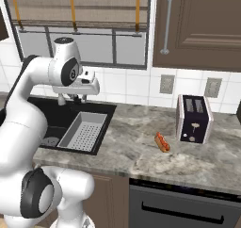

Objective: Store the hot dog in the freezer for long-term storage. Close the freezer door after placing the cooked food.

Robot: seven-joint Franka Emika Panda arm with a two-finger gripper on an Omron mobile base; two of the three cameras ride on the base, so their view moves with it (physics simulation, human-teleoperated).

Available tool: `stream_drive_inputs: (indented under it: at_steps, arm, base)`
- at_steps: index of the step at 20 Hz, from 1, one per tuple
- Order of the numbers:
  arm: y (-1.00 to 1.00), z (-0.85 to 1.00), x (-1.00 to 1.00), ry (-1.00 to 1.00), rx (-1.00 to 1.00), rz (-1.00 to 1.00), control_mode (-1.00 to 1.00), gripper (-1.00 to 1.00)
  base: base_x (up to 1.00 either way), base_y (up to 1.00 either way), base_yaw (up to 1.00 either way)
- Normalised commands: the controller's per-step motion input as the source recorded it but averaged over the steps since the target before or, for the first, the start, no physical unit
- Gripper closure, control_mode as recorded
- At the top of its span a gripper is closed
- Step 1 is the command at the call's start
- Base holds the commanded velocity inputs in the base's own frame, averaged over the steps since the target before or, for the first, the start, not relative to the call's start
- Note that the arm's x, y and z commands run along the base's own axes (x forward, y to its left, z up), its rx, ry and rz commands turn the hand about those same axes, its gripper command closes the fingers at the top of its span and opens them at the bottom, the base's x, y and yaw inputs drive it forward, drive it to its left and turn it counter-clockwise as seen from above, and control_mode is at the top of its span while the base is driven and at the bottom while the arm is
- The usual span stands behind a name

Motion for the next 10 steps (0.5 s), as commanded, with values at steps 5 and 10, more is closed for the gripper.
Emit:
stream_drive_inputs:
  at_steps: [5, 10]
  arm:
    - [-0.01, -0.03, 0.00, 0.03, -0.01, 0.00, -1.00, -1.00]
    - [-0.13, -0.20, -0.10, 0.10, -0.09, -0.02, -1.00, -1.00]
  base:
    - [0.00, 0.00, 0.00]
    - [0.00, 0.00, 0.00]
